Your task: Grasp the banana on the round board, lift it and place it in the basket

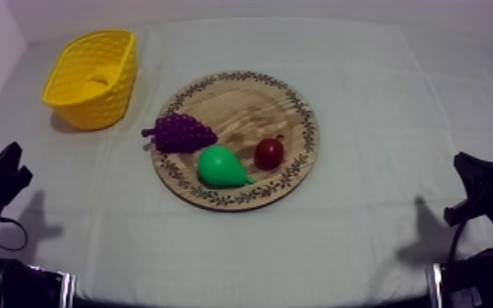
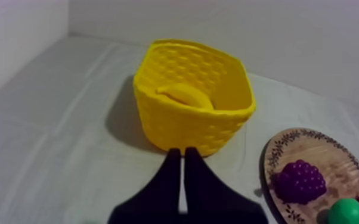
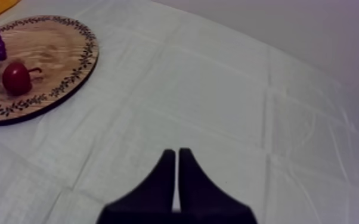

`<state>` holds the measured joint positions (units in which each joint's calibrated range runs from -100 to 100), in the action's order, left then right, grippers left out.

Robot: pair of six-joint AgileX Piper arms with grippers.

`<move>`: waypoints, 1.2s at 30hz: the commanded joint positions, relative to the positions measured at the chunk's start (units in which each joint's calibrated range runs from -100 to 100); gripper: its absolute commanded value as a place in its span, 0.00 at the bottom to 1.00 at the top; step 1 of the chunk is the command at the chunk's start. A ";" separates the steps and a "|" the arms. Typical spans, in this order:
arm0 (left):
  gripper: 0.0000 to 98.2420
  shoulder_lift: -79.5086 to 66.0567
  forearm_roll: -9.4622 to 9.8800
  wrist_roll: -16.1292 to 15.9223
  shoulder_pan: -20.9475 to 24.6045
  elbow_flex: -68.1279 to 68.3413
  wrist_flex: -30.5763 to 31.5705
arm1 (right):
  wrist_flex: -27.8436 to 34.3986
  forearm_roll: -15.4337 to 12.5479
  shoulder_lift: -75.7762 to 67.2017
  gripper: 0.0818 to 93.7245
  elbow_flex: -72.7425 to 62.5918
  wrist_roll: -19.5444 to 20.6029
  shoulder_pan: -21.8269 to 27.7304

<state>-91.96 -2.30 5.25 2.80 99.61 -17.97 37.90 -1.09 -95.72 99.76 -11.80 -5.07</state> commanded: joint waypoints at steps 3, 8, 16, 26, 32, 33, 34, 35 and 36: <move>0.00 -4.28 1.99 1.78 0.06 0.14 -8.72 | 0.00 -0.01 -0.03 0.00 0.02 -0.01 0.02; 0.00 -6.98 3.67 2.85 -0.40 -0.59 -15.88 | 0.00 -0.01 -0.03 0.00 0.02 0.01 0.02; 0.00 -7.73 4.10 4.14 -0.58 -0.63 -17.34 | 0.00 -0.01 -0.03 0.00 0.02 0.01 0.02; 0.00 -7.78 4.17 5.38 -0.59 -0.29 -16.41 | 0.00 -0.01 -0.03 0.00 0.02 0.01 0.02; 0.00 -7.78 4.18 5.42 -0.59 -0.28 -16.39 | 0.00 -0.01 -0.03 0.00 0.02 0.01 0.02; 0.00 -7.78 4.18 5.42 -0.59 -0.28 -16.39 | 0.00 -0.01 -0.03 0.00 0.02 0.01 0.02; 0.00 -7.78 4.18 5.42 -0.59 -0.28 -16.39 | 0.00 -0.01 -0.03 0.00 0.02 0.01 0.02; 0.00 -7.78 4.18 5.42 -0.59 -0.28 -16.39 | 0.00 -0.01 -0.03 0.00 0.02 0.01 0.02; 0.00 -7.78 4.18 5.42 -0.59 -0.28 -16.39 | 0.00 -0.01 -0.03 0.00 0.02 0.01 0.02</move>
<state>-99.70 1.88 10.67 2.21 99.29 -34.42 37.90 -1.09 -95.72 99.76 -11.80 -5.07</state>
